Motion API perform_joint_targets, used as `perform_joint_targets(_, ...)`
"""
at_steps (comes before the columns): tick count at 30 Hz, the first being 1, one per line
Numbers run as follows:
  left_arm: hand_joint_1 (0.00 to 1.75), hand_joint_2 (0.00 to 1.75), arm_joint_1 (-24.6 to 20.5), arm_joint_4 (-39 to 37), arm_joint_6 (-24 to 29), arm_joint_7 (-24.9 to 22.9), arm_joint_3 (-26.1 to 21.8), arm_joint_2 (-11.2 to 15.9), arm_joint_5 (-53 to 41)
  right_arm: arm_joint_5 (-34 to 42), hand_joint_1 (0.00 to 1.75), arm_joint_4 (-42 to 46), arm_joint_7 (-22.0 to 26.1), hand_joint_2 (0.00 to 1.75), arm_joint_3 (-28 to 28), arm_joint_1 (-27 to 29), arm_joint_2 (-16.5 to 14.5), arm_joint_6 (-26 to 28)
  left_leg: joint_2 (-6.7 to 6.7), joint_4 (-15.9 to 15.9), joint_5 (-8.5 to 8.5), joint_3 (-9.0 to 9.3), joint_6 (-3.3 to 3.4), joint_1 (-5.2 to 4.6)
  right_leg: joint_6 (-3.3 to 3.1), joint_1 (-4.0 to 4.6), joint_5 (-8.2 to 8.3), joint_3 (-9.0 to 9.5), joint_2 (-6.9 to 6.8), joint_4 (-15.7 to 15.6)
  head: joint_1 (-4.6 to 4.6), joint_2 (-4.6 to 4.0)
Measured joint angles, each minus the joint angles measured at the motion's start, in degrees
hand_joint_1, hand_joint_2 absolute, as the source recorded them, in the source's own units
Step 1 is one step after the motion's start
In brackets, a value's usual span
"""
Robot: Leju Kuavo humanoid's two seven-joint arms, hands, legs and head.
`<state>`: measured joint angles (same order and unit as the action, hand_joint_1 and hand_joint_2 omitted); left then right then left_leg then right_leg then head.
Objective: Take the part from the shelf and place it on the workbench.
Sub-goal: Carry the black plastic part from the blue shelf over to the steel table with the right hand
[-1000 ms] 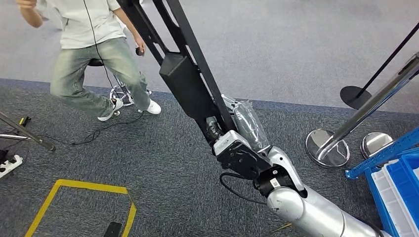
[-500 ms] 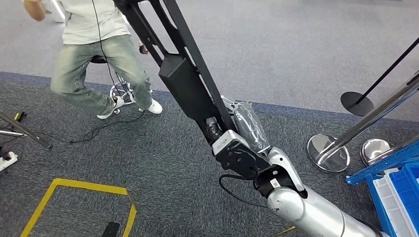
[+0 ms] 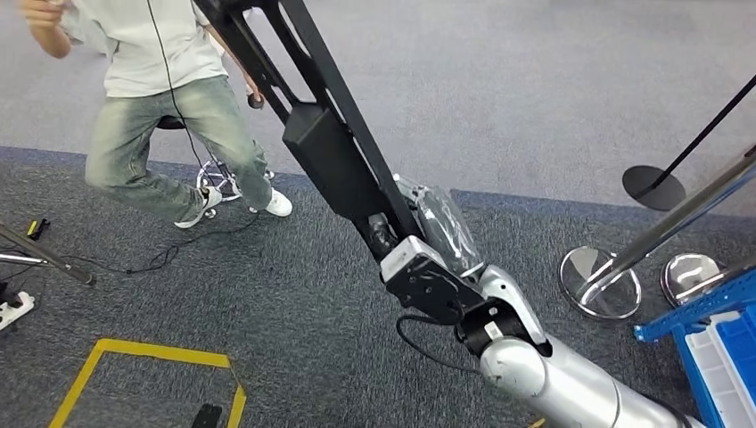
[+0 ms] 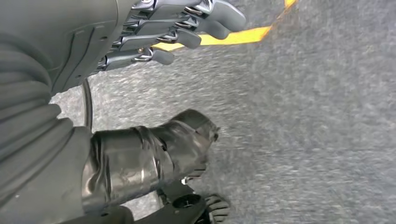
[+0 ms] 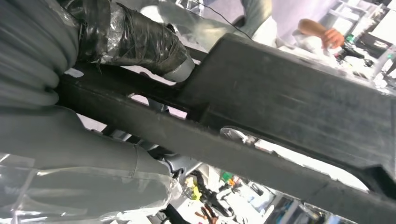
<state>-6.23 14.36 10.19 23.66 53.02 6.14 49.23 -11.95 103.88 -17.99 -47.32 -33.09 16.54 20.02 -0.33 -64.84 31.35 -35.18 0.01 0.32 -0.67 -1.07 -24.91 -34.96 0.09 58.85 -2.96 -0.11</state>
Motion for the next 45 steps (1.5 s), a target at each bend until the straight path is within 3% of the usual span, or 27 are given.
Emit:
perform_joint_targets(2,0.00,1.75,-0.1,0.0,0.1,0.0,0.0,0.0,0.0,0.0,1.73,0.0,0.0,1.75,0.0,-0.1,0.0,-0.2,0.03,-6.8,1.38,-4.69,-0.63,0.39,-0.17,-0.07,-0.64,0.75,-0.10,-0.1,-0.20,0.00)
perform_joint_targets(3,0.00,1.75,0.0,0.0,0.1,0.0,0.0,0.0,0.1,0.0,1.73,-0.1,0.0,1.75,0.0,0.0,0.0,-0.3,0.03,-8.6,0.90,-6.39,-0.80,0.52,-0.12,-0.10,-1.03,1.20,-0.06,0.0,-0.22,0.00)
perform_joint_targets(4,0.00,1.75,0.2,0.0,0.1,0.0,0.0,0.1,0.1,0.0,1.73,-0.1,0.0,1.75,0.0,0.1,0.0,-0.3,0.04,-8.2,-0.71,-7.09,-0.87,0.59,-0.03,-0.15,-1.46,1.74,0.01,0.0,-0.22,0.00)
perform_joint_targets(6,0.00,1.75,0.4,0.0,0.1,0.0,0.0,0.1,0.1,0.0,1.73,-0.2,0.0,1.75,0.0,0.2,0.0,-0.4,0.06,-2.0,-6.10,-5.68,-0.79,0.66,0.31,-0.28,-2.43,3.05,0.13,0.0,-0.22,0.00)
perform_joint_targets(7,0.00,1.75,0.4,0.0,0.1,0.0,0.0,0.2,0.1,0.0,1.73,-0.2,0.0,1.75,0.0,0.1,0.0,-0.4,0.05,1.3,-8.03,-4.44,-0.67,0.53,0.60,-0.22,-2.89,3.55,0.15,-0.1,-0.22,0.00)
perform_joint_targets(8,0.00,1.75,0.3,0.0,0.1,0.0,0.0,0.2,0.1,-0.1,1.73,-0.2,0.0,1.75,0.0,0.0,0.0,-0.4,0.04,4.1,-8.84,-3.34,-0.38,0.37,0.92,-0.17,-3.26,3.85,0.15,-0.1,-0.27,0.00)
perform_joint_targets(10,0.00,1.75,0.1,0.0,0.1,0.0,0.0,0.3,0.1,-0.1,1.73,-0.2,0.0,1.75,0.0,-0.1,0.0,-0.4,-0.02,5.7,-8.08,-2.42,0.33,0.02,1.57,-0.02,-3.65,4.05,0.14,-0.4,-0.26,0.00)
perform_joint_targets(13,0.00,1.75,0.2,0.0,0.2,0.0,0.0,0.3,0.1,-0.1,1.73,-0.2,0.0,1.75,0.0,-0.1,0.0,-0.4,-0.02,6.5,-7.42,-1.45,1.53,0.24,2.45,0.01,-4.59,4.32,0.04,0.1,-0.17,0.00)
perform_joint_targets(15,0.00,1.75,0.2,0.0,0.5,-0.1,0.0,0.3,0.2,-0.1,1.73,-0.2,0.0,1.75,0.0,-0.2,0.0,-0.4,0.00,6.9,-7.11,-0.51,2.27,0.33,2.56,0.03,-6.76,1.95,0.01,5.1,-0.12,0.00)
perform_joint_targets(17,0.00,1.75,0.1,0.0,1.0,-0.3,0.0,0.3,0.5,-0.2,1.73,-0.2,-0.1,1.75,0.0,0.0,0.0,-0.4,-0.14,6.9,-6.53,0.06,2.78,0.14,2.44,0.11,-9.01,-2.85,0.02,12.8,-0.11,0.00)
perform_joint_targets(18,0.00,1.75,0.2,0.0,1.2,-0.3,0.0,0.3,0.8,-0.2,1.73,-0.3,-0.2,1.75,0.0,0.1,0.0,-0.5,-0.37,6.8,-6.20,0.37,2.88,0.03,2.38,0.13,-9.10,-4.91,0.02,15.3,-0.11,0.00)
perform_joint_targets(19,0.00,1.75,0.2,0.0,1.4,-0.3,0.0,0.3,1.0,-0.2,1.73,-0.3,-0.2,1.75,0.0,0.1,0.0,-0.7,-0.67,6.7,-5.84,0.72,2.91,-0.06,2.29,0.13,-8.03,-6.05,0.05,15.8,-0.11,0.00)
perform_joint_targets(20,0.00,1.75,0.3,0.0,1.5,-0.3,0.0,0.3,1.1,-0.3,1.73,-0.3,-0.2,1.75,0.0,0.2,0.0,-0.8,-1.08,6.6,-5.45,1.12,2.89,-0.13,2.14,0.13,-5.92,-6.10,0.15,14.2,-0.11,0.00)
perform_joint_targets(22,0.00,1.75,0.2,0.0,1.6,-0.4,0.0,0.2,1.1,-0.6,1.73,-0.4,-0.1,1.75,0.0,0.2,0.0,-1.1,-1.83,6.2,-4.61,1.81,2.71,-0.27,1.57,0.15,-0.86,-4.04,1.49,7.3,-0.18,0.00)
perform_joint_targets(24,0.00,1.75,0.0,0.0,1.6,-0.5,0.0,0.0,1.0,-1.1,1.73,-0.2,0.1,1.75,0.0,0.2,0.1,-1.3,-2.74,5.8,-4.10,1.83,2.31,-0.25,1.16,0.18,1.01,-1.94,2.88,2.0,-0.35,0.00)
perform_joint_targets(27,0.00,1.75,0.2,0.0,1.6,-0.7,0.0,0.0,0.7,-1.4,1.73,0.1,0.2,1.75,0.0,0.3,0.2,-1.4,-3.76,6.0,-4.01,1.51,1.38,0.17,0.92,0.20,0.61,-1.01,2.34,0.4,-0.39,0.00)
perform_joint_targets(29,0.00,1.75,0.3,0.0,1.6,-0.7,0.0,0.0,0.7,-1.5,1.73,0.3,0.2,1.75,0.0,0.2,0.2,-1.5,-2.63,4.2,-2.97,0.68,0.61,0.21,0.50,-0.13,0.61,-0.26,1.45,-0.3,-0.53,0.00)
perform_joint_targets(32,0.00,1.75,0.0,0.0,1.7,-0.8,0.0,-0.1,0.6,-1.7,1.73,0.6,0.3,1.75,0.0,0.3,0.2,-1.6,-0.59,-5.1,0.40,-4.58,-0.53,0.58,-0.06,-0.21,0.23,0.53,-0.25,-0.7,-0.82,0.00)
perform_joint_targets(34,0.00,1.75,0.1,0.0,1.8,-0.8,0.0,-0.1,0.6,-2.0,1.73,0.7,0.3,1.75,0.0,0.5,0.2,-1.6,-0.24,-8.5,0.16,-7.22,-1.01,0.91,-0.02,-0.29,-0.15,0.87,-1.30,-0.7,-0.82,0.00)
perform_joint_targets(35,0.00,1.75,0.2,0.0,1.8,-0.8,0.0,0.0,0.6,-2.2,1.73,0.7,0.3,1.75,0.0,0.5,0.2,-1.6,0.01,-7.3,-1.38,-7.04,-1.15,1.02,0.10,-0.37,-0.38,1.08,-1.78,-0.6,-0.83,0.00)
perform_joint_targets(37,0.00,1.75,0.4,0.0,2.0,-0.8,0.0,0.0,0.6,-2.5,1.73,0.7,0.2,1.75,0.0,0.6,0.2,-1.6,1.27,-0.5,-5.59,-4.17,-1.22,1.09,0.50,-0.50,-0.89,1.61,-2.66,-0.4,-0.84,0.00)
perform_joint_targets(39,0.00,1.75,0.3,0.0,2.1,-0.8,0.0,0.0,0.5,-2.6,1.73,0.7,0.2,1.75,0.0,0.6,0.2,-1.5,2.55,4.3,-7.83,-1.95,-1.16,1.06,0.79,-0.51,-1.20,1.94,-3.16,-0.3,-0.87,0.00)
perform_joint_targets(42,0.00,1.75,0.2,0.0,2.2,-0.8,0.0,0.0,0.4,-2.7,1.73,0.8,0.2,1.75,0.0,0.6,0.2,-1.5,3.20,5.3,-7.68,-1.56,-0.85,0.82,1.06,-0.32,-1.36,2.00,-3.42,-0.3,-0.89,0.00)
perform_joint_targets(43,0.00,1.75,0.2,0.0,2.2,-0.9,0.0,0.0,0.4,-2.8,1.73,0.9,0.1,1.75,0.0,0.6,0.2,-1.5,2.85,5.8,-7.52,-1.39,-0.16,0.68,1.58,-0.20,-1.61,2.16,-3.94,-0.3,-0.85,0.00)
perform_joint_targets(45,0.00,1.75,0.2,0.0,2.3,-1.0,0.0,0.0,0.1,-3.2,1.73,1.1,0.1,1.75,0.0,0.7,0.3,-1.5,1.66,6.7,-7.26,-0.95,1.37,0.39,2.59,-0.05,-3.06,1.99,-3.57,1.0,-0.57,0.00)
